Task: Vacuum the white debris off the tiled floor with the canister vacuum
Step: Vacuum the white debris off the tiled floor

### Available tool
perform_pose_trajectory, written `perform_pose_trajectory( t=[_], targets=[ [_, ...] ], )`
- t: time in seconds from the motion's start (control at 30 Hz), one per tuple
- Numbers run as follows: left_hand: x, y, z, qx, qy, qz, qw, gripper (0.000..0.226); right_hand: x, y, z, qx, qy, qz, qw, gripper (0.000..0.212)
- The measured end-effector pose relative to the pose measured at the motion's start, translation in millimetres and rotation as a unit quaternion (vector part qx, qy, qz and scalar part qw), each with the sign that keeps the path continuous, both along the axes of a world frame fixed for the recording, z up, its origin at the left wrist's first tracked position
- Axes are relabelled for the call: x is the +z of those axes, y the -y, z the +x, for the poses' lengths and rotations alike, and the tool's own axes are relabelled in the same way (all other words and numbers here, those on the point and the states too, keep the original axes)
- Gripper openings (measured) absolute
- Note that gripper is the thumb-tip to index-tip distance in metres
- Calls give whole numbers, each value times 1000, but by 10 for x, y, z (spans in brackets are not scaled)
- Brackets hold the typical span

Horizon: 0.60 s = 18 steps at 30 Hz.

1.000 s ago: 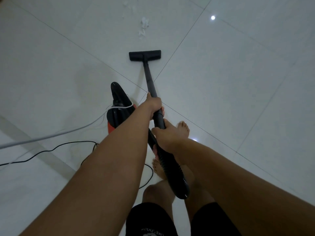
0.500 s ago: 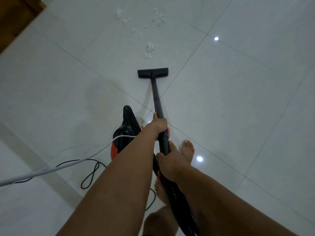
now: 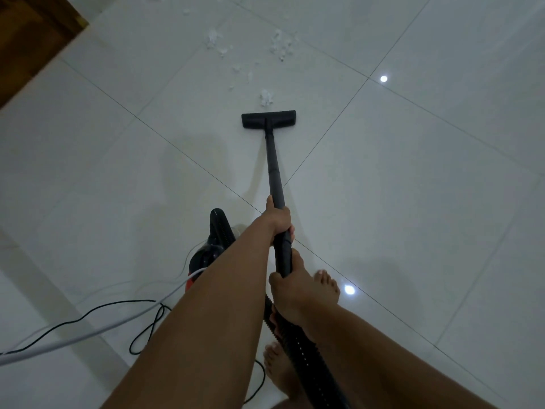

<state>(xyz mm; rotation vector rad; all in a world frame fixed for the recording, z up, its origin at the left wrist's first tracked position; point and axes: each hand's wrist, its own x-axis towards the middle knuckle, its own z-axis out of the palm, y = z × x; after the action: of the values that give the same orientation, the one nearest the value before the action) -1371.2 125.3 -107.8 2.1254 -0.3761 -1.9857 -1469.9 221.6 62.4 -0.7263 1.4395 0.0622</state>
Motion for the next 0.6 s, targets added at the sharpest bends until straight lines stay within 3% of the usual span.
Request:
perform_pose_trajectory(
  t=[0.2,0.5,0.6],
  targets=[
    [-8,281,-85,28,7,-1,1000,59,-404,177,33,14,-33,6,999,63],
    [123,138,-307,29,21,0,999,67,-264,57,-146,10,-37,26,999,56],
    [144,-96,-401,17,13,10,1000,70,-629,-246,-263,30,-99,5,995,75]
  ],
)
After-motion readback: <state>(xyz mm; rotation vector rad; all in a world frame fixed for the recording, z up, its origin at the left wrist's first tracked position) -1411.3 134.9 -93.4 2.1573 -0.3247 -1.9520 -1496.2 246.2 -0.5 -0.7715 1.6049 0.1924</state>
